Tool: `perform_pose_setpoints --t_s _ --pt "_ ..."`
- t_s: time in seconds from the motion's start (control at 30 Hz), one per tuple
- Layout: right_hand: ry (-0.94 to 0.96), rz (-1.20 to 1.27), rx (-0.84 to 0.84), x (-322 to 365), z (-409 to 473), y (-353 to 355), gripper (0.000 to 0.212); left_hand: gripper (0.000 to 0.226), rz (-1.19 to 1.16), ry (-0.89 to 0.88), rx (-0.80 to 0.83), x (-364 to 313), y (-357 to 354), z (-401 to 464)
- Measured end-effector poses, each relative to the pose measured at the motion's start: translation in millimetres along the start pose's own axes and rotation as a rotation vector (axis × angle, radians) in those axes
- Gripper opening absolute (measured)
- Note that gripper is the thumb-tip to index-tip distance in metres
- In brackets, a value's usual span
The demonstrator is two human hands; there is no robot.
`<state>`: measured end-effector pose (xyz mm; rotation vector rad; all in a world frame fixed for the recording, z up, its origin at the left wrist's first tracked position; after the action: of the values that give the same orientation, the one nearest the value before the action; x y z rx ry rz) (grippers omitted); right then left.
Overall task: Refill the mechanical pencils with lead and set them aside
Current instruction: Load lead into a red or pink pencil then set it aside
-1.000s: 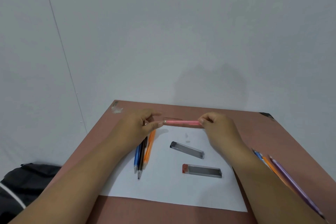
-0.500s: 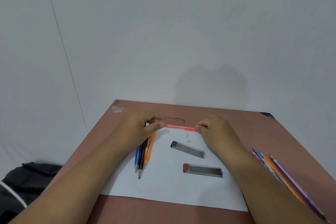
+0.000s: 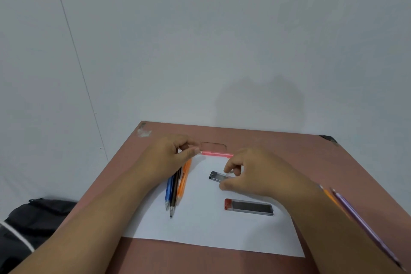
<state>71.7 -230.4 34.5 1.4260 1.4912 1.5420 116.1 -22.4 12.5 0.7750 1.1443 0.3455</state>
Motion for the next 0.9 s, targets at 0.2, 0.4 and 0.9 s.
perform_pose_setpoints --t_s 0.2,0.4,0.9 --pt "0.036 0.006 -0.026 3.6 4.5 -3.7 0.015 0.015 -0.065 -0.069 0.072 -18.1 -2.6 -5.8" --pt "0.197 0.253 -0.278 8.1 2.5 8.1 0.014 0.024 -0.152 -0.146 0.123 -29.6 -8.7 -8.3" --pt "0.215 0.717 -0.203 7.6 2.1 3.2 0.007 0.032 -0.522 -0.077 -0.047 -37.6 -2.7 -6.6"
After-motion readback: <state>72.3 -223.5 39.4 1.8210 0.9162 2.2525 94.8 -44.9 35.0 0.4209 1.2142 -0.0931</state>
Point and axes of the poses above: each hand's wrist, its own z-axis towards the middle knuckle, its own y-axis out of the back of the hand, x = y × z, the point moved 7 cm from there along z, towards the middle knuckle, and after that the axes turned 12 degrees about x, right-handed, at the moved point
